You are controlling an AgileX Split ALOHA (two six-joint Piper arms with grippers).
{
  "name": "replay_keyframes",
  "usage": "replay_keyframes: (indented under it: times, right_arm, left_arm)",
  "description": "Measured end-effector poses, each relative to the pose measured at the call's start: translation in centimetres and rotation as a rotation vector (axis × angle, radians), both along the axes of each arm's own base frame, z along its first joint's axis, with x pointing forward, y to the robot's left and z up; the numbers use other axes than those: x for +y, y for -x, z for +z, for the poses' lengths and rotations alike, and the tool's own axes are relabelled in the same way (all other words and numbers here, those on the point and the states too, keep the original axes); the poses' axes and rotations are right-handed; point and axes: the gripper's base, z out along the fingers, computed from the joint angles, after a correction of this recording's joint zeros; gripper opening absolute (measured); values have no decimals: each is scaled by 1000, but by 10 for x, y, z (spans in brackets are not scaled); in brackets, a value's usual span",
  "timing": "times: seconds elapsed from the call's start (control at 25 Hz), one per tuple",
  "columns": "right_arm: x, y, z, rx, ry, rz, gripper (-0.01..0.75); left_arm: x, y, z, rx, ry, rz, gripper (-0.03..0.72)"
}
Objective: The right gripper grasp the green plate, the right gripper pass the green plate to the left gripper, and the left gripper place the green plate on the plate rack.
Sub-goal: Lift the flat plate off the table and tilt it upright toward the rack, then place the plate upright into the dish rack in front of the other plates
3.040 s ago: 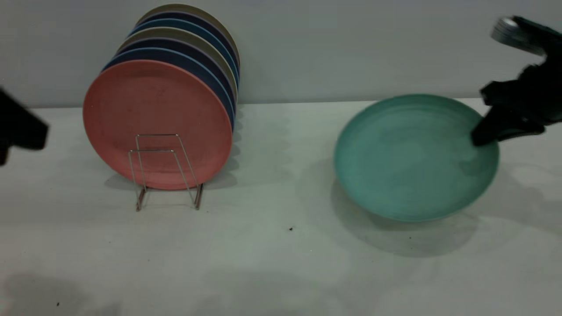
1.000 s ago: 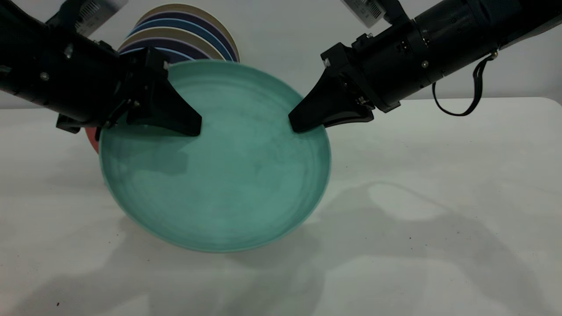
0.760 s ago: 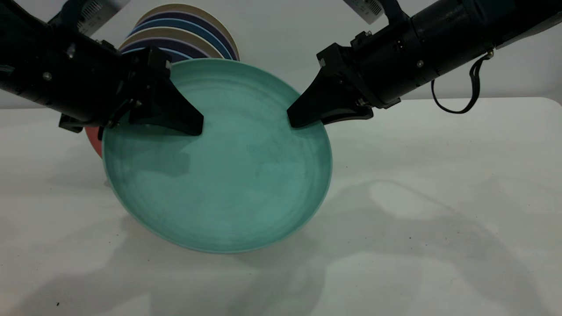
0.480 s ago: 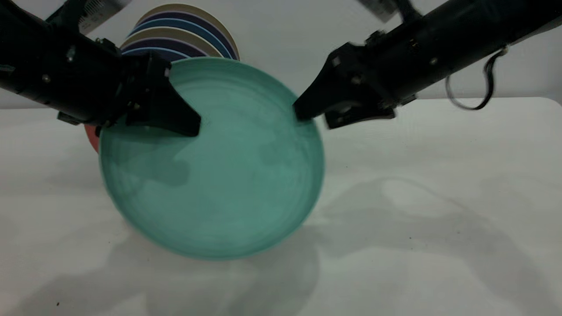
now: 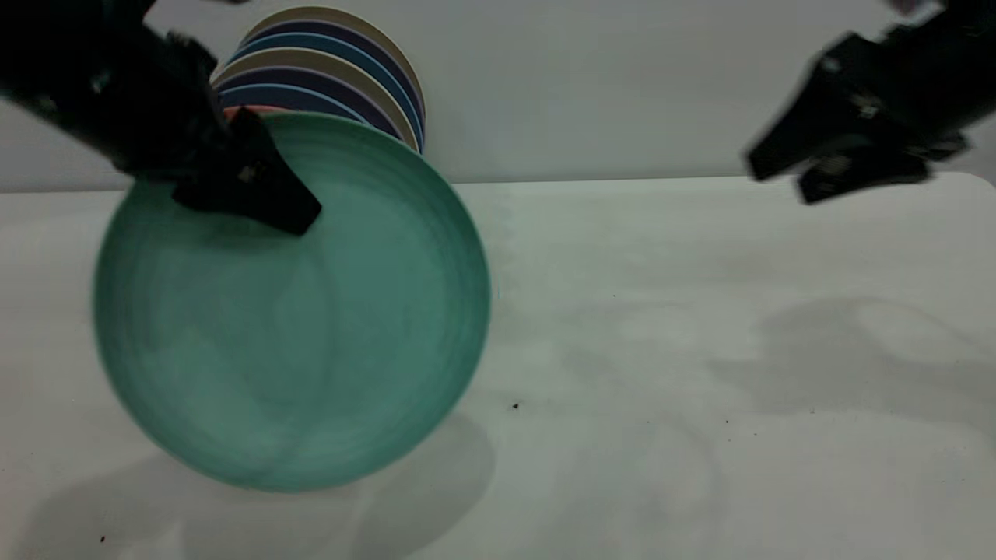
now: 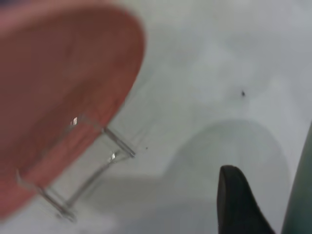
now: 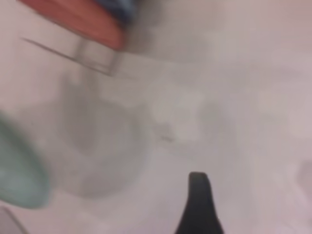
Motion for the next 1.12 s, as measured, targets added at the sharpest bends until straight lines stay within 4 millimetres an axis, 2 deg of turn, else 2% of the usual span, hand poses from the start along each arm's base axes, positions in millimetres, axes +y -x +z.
replay_keyframes:
  times: [0.12,0.24,0.44,0.56,0.88,1.12]
  right_arm:
    - [-24,0,-3,25,46,-68,571]
    - [-39,-1,-5,27,70,-121,564]
    - [-43,-2,-5,27,74,-137,564]
    - [-43,-2,-5,28,74,-137,564]
    - [-43,-2,-5,28,74,-137,564]
    - [-43,-2,-5,28,74,-137,564]
  left_arm:
    - [3,-6,18,-14,-162,-221,351]
    - [11,-15,39,-51,-328,-350,351]
    - [17,-38,73,-223,-467,-379,351]
    - [16,-48,85,-339,-492,-373,351]
    - [15,-59,93,-503,-534,-377,351]
    - [13,-67,83,-540,-577,-461,351]
